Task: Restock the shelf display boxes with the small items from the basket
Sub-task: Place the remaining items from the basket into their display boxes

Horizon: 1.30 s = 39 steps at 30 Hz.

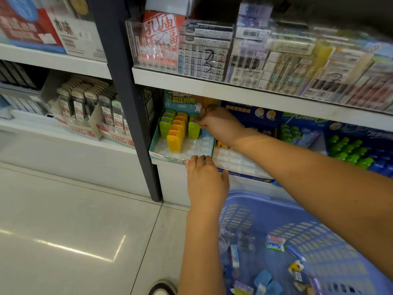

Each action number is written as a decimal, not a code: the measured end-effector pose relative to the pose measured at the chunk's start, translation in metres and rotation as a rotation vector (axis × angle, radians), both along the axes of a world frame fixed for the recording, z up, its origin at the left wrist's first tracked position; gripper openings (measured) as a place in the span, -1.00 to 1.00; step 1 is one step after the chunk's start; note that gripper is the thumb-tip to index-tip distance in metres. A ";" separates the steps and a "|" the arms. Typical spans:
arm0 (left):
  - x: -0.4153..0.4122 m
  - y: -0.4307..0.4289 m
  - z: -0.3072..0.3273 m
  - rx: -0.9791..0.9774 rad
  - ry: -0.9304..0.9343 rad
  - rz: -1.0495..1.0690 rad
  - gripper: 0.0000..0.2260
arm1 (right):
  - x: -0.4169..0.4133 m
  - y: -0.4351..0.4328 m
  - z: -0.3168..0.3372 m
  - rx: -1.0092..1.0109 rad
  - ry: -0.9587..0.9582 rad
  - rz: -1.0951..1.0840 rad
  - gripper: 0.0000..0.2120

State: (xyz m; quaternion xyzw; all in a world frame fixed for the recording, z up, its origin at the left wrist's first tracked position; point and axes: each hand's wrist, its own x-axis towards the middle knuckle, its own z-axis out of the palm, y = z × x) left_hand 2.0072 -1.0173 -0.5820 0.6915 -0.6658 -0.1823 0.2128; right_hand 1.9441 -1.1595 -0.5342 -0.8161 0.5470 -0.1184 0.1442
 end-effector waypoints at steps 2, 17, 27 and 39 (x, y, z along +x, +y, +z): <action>0.002 -0.001 0.002 0.005 0.007 -0.012 -0.54 | 0.005 0.002 0.002 -0.032 0.095 0.019 -0.79; -0.075 0.061 -0.046 0.455 -0.011 -0.448 -0.78 | -0.185 0.242 -0.103 0.501 0.218 -0.141 -0.80; -0.105 0.137 -0.181 0.965 -0.482 -0.844 -0.46 | -0.222 0.287 -0.260 0.560 0.481 0.246 -0.25; -0.125 0.139 -0.218 0.769 -0.523 -0.789 -0.59 | -0.236 0.272 -0.288 0.565 0.477 0.176 -0.32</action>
